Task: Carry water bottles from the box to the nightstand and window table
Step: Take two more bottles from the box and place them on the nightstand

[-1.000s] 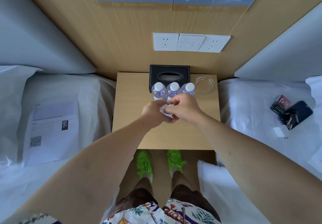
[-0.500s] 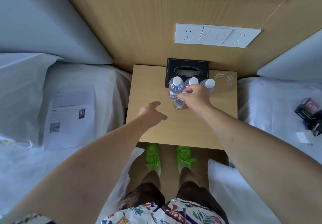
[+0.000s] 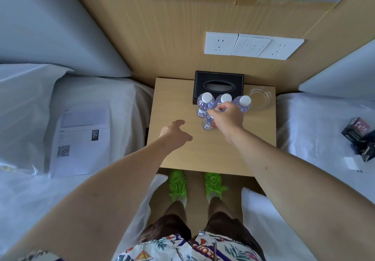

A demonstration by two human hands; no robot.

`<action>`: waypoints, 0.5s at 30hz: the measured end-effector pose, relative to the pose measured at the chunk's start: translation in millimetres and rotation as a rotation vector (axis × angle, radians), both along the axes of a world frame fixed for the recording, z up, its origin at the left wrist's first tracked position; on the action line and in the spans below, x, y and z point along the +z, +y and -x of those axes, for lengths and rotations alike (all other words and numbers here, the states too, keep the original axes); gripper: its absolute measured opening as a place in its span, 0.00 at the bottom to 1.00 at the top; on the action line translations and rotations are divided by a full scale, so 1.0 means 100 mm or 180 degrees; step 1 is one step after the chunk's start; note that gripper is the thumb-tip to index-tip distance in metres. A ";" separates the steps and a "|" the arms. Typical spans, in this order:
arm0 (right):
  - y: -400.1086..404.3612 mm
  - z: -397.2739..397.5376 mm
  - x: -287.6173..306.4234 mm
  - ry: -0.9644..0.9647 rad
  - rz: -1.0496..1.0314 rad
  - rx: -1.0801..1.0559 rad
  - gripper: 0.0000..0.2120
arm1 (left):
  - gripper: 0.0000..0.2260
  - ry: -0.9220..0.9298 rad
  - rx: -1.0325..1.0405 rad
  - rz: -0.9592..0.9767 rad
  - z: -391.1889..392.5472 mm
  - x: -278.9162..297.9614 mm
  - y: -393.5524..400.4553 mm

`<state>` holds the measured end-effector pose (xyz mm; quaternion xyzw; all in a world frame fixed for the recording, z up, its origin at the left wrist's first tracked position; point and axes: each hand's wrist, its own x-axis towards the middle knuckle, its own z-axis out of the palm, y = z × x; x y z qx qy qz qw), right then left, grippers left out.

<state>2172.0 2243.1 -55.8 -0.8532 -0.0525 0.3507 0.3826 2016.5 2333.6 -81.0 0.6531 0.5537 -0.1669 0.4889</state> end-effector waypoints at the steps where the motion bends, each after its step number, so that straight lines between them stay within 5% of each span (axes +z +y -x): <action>1: 0.00 -0.01 0.01 0.0016 0.0026 0.0041 0.10 | 0.32 0.0004 -0.0002 -0.0010 -0.01 0.01 0.00; 5: 0.00 -0.11 0.14 -0.0016 0.0289 0.0328 0.14 | 0.30 0.0026 -0.0034 -0.0091 -0.08 0.15 0.02; 10: 0.06 -0.40 0.56 -0.0215 0.0299 0.0529 0.05 | 0.30 -0.0108 -0.0180 -0.0315 -0.33 0.58 0.10; 15: 0.05 -0.66 1.11 -0.0701 0.0122 0.0744 0.14 | 0.28 -0.0374 -0.0424 -0.0692 -0.67 1.15 0.22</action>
